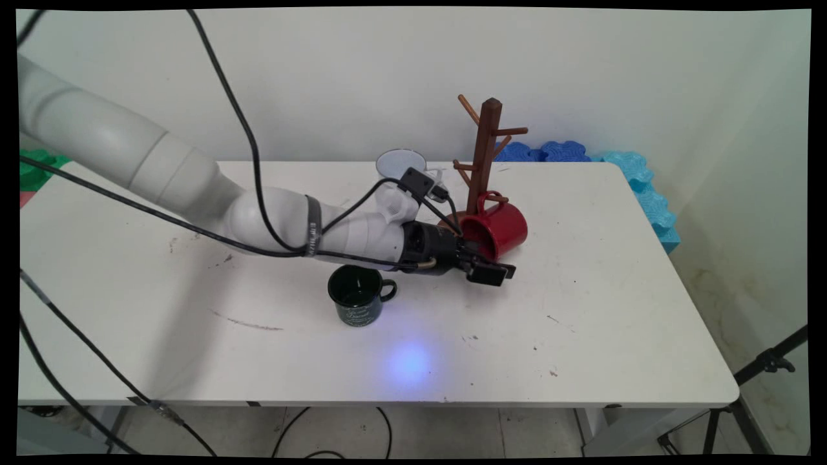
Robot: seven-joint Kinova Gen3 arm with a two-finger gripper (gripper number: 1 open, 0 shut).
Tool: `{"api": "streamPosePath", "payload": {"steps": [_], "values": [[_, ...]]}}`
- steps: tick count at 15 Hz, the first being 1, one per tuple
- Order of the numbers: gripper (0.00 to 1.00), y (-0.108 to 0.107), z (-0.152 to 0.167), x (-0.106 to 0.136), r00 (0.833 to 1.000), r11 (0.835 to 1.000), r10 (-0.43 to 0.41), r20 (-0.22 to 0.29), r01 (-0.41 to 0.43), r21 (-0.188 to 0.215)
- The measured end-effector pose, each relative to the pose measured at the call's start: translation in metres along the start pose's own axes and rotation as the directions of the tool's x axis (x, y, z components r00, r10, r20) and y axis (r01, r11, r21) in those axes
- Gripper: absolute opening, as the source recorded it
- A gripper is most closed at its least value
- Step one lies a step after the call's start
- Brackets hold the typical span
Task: Pick up the red mug from the rack
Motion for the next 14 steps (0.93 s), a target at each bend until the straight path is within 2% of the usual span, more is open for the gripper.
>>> {"api": "streamPosePath", "payload": {"steps": [14], "values": [[1.0,-0.009,0.041,-0.007,0.996,1.0,0.02,-0.082,-0.022,-0.022]]}}
